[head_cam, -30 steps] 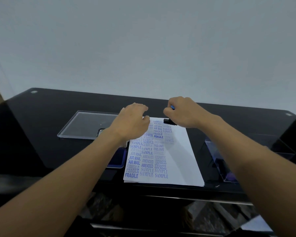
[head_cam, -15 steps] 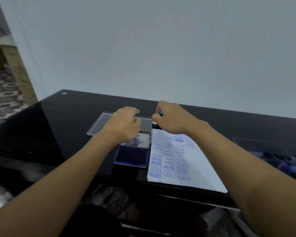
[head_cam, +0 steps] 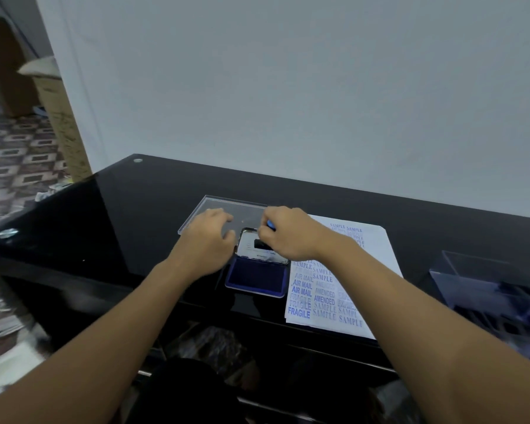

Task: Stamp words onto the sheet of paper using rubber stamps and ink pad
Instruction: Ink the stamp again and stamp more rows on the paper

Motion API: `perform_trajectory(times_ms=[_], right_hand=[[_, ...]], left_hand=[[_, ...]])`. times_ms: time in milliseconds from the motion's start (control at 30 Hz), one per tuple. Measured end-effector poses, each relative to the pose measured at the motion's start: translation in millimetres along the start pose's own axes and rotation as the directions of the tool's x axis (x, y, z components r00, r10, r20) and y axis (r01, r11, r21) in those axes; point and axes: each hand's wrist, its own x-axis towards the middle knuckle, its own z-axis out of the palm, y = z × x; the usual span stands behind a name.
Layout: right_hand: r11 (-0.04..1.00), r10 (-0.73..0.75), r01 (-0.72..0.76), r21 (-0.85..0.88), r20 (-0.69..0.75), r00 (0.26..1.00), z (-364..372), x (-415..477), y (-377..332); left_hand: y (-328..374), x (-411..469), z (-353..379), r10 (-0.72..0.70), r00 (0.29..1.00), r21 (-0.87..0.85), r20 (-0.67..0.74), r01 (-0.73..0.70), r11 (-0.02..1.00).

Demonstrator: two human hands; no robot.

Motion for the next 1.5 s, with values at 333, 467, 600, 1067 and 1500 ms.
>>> perform_trajectory(times_ms=[333,467,600,1067,1500], right_hand=[[1.0,-0.01,0.011,-0.005,0.09,0.996,28,9,-12],[0.998,-0.015,0.023,-0.063,0.117,0.993,34,15,-16],[0.994,-0.023,0.037,-0.098,0.138,0.99,37,16,-21],[0.985,-0.062,0.071,-0.159,0.061,0.996,52,14,-23],[0.991,-0.083,0.082,-0.107,-0.006,0.997,62,15,-18]], left_hand=[[-38,-15,26,-0.05,0.997,0.123,0.052,0.043,0.992],[-41,-17,32,-0.049,0.997,0.133,0.052,0.042,0.99],[-44,-19,35,-0.031,0.999,0.164,0.04,0.024,0.986],[-48,-24,38,-0.015,0.999,0.182,0.028,0.009,0.983],[-47,-24,39,-0.019,1.0,0.203,0.025,0.013,0.979]])
